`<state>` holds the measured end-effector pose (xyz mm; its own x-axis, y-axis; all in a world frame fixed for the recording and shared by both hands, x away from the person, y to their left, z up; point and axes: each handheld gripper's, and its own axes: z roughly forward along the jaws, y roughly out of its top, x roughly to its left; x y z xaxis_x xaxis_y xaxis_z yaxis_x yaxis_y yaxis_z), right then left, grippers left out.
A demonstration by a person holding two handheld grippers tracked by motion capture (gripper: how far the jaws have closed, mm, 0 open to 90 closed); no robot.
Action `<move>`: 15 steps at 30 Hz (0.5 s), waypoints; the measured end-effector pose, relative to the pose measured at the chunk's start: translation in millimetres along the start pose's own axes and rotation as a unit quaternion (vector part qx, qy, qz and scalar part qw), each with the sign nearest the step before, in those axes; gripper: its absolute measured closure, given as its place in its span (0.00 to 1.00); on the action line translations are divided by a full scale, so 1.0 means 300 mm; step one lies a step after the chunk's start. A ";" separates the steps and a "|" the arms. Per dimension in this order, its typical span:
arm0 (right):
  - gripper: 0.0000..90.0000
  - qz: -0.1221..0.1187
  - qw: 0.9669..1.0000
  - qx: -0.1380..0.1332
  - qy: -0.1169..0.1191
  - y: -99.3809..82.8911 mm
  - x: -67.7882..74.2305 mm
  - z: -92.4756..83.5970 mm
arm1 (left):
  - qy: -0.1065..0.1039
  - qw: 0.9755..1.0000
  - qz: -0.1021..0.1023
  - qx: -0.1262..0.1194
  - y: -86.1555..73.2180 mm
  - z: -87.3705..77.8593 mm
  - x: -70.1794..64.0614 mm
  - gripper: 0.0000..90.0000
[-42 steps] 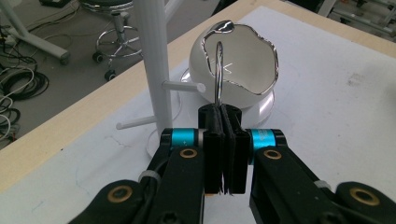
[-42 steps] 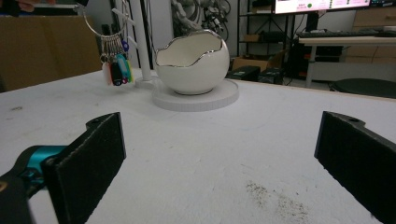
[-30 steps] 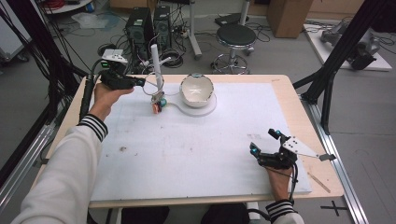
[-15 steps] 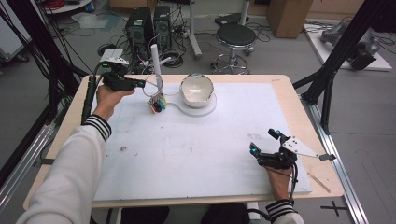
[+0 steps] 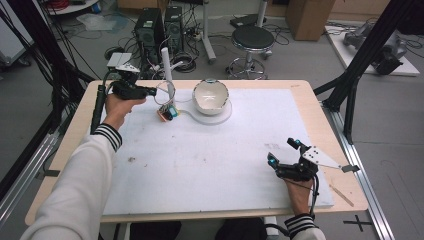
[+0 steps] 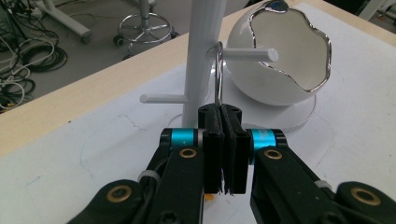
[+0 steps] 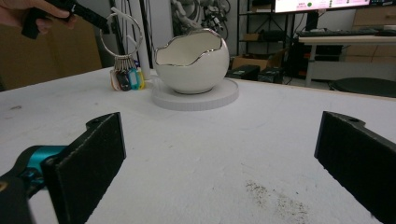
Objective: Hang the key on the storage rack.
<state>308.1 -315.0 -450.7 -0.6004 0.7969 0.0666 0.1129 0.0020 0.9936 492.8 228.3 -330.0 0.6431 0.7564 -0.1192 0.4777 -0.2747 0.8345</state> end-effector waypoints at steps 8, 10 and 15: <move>0.01 0.002 1.000 0.001 0.000 0.000 0.001 0.000 | 0.044 0.999 0.004 -0.013 -0.008 -0.021 -0.008 0.69; 0.01 -0.001 1.000 0.000 0.000 0.000 0.000 0.000 | 0.042 0.999 0.007 -0.005 -0.010 -0.039 -0.003 0.56; 0.01 -0.001 1.000 0.001 -0.002 0.000 0.003 0.000 | 0.010 1.000 0.004 -0.030 -0.044 -0.110 -0.014 0.28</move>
<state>307.6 -314.4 -450.6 -0.5977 0.7992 0.0638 0.1137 0.0057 0.9935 464.2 248.3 -322.7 0.6345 0.7662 -0.1019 0.4357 -0.2456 0.8659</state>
